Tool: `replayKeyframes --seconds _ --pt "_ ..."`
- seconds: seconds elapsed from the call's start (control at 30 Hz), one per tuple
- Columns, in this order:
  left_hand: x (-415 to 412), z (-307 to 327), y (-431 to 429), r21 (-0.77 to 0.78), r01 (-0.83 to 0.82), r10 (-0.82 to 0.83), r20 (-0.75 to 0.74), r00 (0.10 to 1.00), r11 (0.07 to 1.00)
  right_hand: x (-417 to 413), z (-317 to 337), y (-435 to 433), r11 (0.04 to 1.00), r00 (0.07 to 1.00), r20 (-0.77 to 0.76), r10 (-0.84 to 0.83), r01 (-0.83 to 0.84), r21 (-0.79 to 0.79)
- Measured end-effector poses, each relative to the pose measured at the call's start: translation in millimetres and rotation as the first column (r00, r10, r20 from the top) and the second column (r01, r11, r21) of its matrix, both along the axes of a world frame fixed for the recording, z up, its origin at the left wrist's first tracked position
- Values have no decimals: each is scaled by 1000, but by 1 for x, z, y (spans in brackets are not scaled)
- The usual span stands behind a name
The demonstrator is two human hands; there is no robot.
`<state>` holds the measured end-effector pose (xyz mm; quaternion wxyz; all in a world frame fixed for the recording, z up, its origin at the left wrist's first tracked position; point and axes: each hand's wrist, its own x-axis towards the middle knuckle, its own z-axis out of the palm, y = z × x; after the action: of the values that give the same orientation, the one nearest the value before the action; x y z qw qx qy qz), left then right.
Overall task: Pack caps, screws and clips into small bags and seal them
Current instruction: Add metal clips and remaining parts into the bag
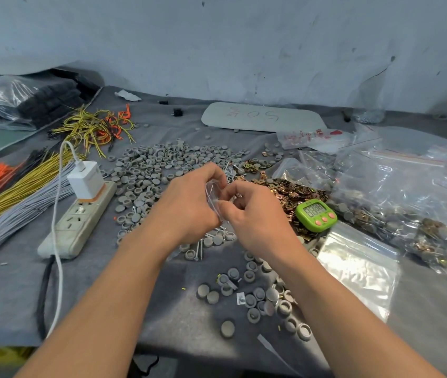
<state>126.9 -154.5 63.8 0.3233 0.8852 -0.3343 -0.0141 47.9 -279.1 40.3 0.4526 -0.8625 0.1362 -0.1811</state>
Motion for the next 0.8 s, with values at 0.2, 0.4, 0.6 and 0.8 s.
replayKeyframes --seconds 0.2,0.4,0.6,0.8 --pt "6 -3 1 -143 -137 135 -26 991 980 -2 -1 -5 982 978 107 -178 183 -36" --pt "12 -1 4 -254 -264 263 -40 964 930 -7 -7 0 921 927 -372 -45 -106 -374" --pt "11 -2 4 -239 -257 259 -22 966 936 -6 -11 9 826 914 -404 -49 -190 -530" --pt "10 -2 4 -225 -250 249 -32 968 942 -7 -7 9 835 898 -428 -100 -158 -527"
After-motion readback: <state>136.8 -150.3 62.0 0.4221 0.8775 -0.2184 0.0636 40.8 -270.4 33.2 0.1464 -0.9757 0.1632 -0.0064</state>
